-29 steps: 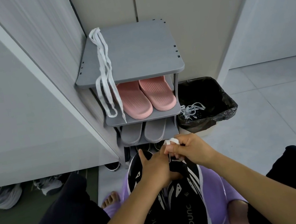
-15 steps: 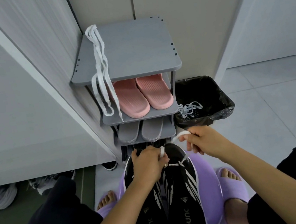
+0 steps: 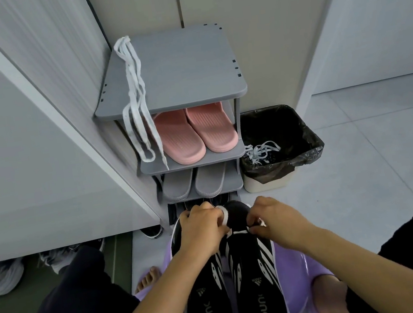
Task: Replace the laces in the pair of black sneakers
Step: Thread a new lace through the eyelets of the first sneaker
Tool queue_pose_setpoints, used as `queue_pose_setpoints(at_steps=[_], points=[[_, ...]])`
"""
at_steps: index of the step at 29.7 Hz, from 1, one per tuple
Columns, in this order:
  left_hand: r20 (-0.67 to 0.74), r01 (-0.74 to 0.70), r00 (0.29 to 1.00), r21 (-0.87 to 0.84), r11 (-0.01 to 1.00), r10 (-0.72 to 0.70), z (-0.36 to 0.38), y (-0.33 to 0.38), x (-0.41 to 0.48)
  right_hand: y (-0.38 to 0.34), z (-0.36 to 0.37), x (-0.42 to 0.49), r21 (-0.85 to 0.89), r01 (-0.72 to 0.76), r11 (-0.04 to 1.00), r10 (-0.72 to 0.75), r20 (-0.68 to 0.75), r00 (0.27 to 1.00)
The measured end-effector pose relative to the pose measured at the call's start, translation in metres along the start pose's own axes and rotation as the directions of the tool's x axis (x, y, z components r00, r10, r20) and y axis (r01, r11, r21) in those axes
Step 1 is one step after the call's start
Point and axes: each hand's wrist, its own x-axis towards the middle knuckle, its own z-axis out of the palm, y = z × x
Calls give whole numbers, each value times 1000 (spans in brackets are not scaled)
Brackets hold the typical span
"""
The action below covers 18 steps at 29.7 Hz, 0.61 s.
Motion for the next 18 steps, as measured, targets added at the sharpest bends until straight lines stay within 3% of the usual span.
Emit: queue_pose_setpoints(at_steps=[2, 5, 8, 12, 15, 18], points=[[-53, -18, 998, -59, 998, 14, -3, 3, -1, -2, 3, 3, 65, -26, 998, 24, 36, 999], [-50, 34, 997, -306, 951, -52, -4, 6, -1, -1, 1, 8, 163, -85, 983, 71, 94, 993], [-20, 130, 987, -469, 874, -158, -2, 4, -1, -5, 4, 9, 100, -72, 992, 69, 39, 997], [-79, 167, 976, -322, 932, -203, 0, -5, 0, -9, 7, 8, -94, -53, 994, 49, -44, 998], [-135, 129, 979, -174, 976, -154, 0, -4, -3, -7, 3, 9, 79, -102, 992, 103, -12, 995], [-275, -50, 961, -60, 997, 32, 4, 4, -5, -4, 0, 12, 210, -148, 966, 141, 50, 989]])
